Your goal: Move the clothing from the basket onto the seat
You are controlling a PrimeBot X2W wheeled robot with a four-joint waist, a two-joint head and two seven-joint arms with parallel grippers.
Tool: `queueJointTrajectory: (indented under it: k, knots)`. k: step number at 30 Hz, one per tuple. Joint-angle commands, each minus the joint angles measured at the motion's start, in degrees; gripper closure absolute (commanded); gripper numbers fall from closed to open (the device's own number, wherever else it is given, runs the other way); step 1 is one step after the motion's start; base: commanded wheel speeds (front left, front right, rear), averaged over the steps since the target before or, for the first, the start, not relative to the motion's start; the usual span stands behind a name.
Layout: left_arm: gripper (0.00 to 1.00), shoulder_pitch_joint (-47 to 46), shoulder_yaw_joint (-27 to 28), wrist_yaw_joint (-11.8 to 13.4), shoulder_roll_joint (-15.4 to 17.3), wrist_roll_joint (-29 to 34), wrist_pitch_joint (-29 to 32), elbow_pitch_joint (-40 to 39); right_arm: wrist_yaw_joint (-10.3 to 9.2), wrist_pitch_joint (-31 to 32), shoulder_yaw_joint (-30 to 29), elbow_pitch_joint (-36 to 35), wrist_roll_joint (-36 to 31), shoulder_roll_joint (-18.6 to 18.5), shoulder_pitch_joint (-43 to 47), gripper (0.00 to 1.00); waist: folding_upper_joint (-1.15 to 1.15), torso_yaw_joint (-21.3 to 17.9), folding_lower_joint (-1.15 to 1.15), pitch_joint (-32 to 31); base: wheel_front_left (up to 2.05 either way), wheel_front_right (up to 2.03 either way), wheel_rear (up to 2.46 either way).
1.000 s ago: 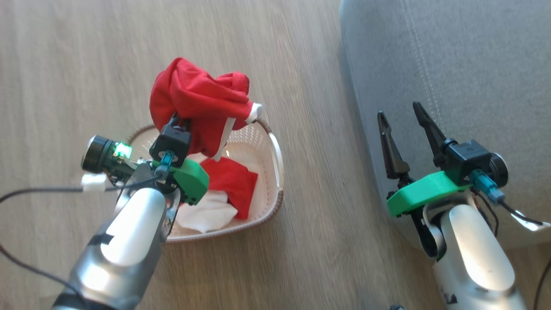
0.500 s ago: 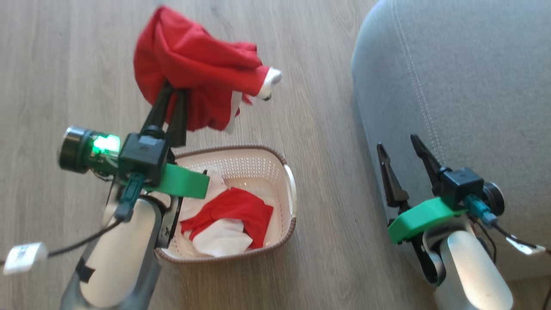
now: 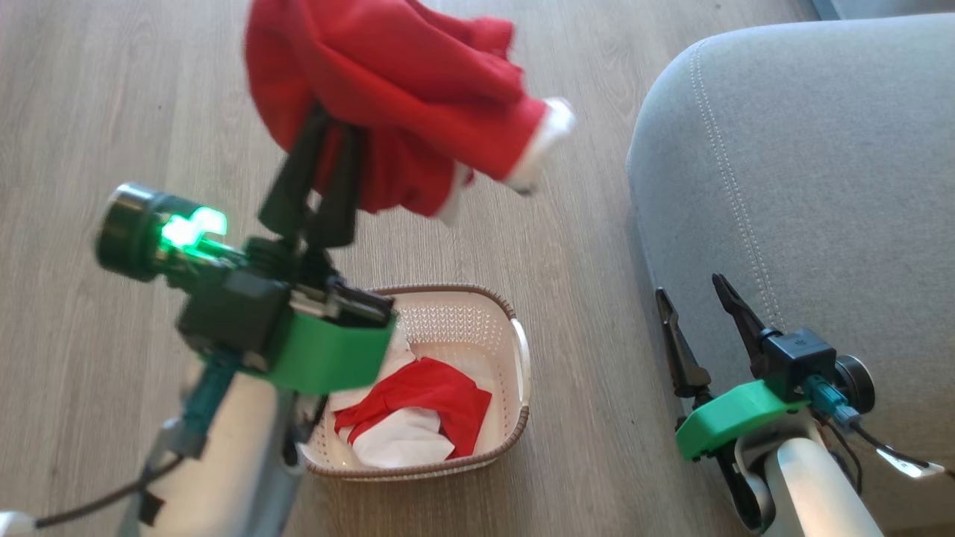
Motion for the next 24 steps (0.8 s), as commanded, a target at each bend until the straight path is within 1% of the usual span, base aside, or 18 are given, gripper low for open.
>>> queueJointTrajectory:
  k: [1, 4, 7, 13, 18, 24]
  knots:
    - [1.00, -0.5, 0.9, -0.7, 0.0, 0.5, -0.2, -2.3, 0.40, -0.1, 1.4, -2.4, 0.0, -0.2, -0.5, 0.00, 0.00, 0.0, 0.01, -0.2, 0.00, 0.00, 0.00]
    - [1.00, 0.4, -0.9, -2.6, -0.3, 0.6, -0.2, -2.2, 0.40, -0.1, 1.7, -3.3, 0.2, -0.2, -0.3, 0.00, 0.00, -0.2, 0.01, -0.4, 0.00, 0.00, 0.00]
    - [1.00, 1.4, -2.4, -3.8, -0.7, 0.7, -0.2, -2.1, 0.40, -0.1, 1.8, -4.0, 0.5, -0.2, 0.0, 0.00, 0.00, -0.5, 0.01, -0.6, 0.00, 0.00, 0.00]
    - [1.00, 4.5, -4.7, -5.1, -1.7, 0.3, -0.2, -0.6, 0.40, -0.1, 2.2, -4.7, 0.6, -0.2, 0.7, 0.00, 0.00, -1.1, 0.01, -1.3, 0.00, 0.00, 0.00]
    - [1.00, 6.8, -6.4, -6.7, -2.5, -0.4, -0.2, 0.3, 0.40, -0.1, 2.2, -5.3, 0.5, -0.2, 1.1, 0.00, 0.00, -1.2, 0.01, -1.4, 0.00, 0.00, 0.00]
    - [1.00, 8.3, -6.6, -7.7, -3.3, -1.0, -0.2, 1.1, 0.40, -0.1, 2.2, -5.8, 0.6, -0.5, 1.3, 0.00, 0.00, -1.1, 0.01, -1.4, 0.00, 0.00, 0.00]
